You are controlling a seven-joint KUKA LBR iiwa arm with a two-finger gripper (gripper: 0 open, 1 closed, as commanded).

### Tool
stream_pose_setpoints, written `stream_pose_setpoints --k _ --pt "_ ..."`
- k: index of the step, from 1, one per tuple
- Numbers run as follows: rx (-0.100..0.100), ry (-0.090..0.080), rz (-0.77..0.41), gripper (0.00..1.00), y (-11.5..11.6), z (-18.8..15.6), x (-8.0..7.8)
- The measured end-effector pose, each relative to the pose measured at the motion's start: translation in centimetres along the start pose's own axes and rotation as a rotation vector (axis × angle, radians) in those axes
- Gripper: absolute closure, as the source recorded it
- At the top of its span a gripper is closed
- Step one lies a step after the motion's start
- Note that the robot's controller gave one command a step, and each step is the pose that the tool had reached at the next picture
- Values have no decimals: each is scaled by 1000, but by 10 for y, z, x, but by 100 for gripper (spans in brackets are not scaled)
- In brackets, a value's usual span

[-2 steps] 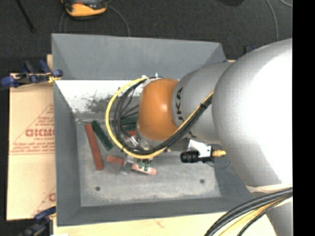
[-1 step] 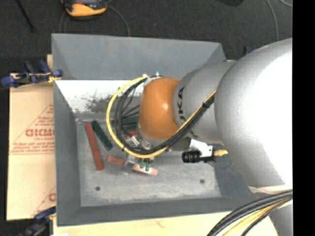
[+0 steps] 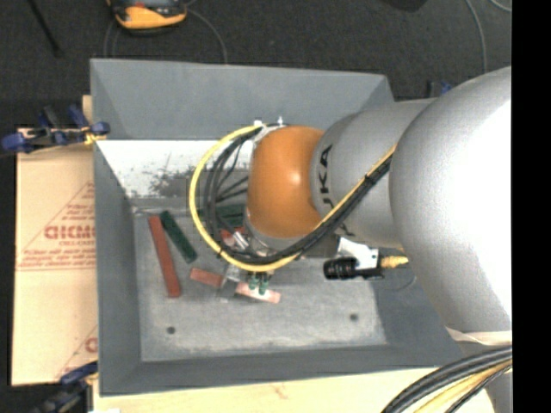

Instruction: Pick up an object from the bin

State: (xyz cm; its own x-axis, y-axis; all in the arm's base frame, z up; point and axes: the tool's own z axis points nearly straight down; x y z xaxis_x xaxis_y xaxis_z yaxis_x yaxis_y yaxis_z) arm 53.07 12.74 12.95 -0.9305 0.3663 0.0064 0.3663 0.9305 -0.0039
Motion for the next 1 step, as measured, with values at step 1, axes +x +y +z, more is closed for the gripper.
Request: stream_pose_setpoints --k 1 --pt "-5 -8 -1 100 1 -19 -2"
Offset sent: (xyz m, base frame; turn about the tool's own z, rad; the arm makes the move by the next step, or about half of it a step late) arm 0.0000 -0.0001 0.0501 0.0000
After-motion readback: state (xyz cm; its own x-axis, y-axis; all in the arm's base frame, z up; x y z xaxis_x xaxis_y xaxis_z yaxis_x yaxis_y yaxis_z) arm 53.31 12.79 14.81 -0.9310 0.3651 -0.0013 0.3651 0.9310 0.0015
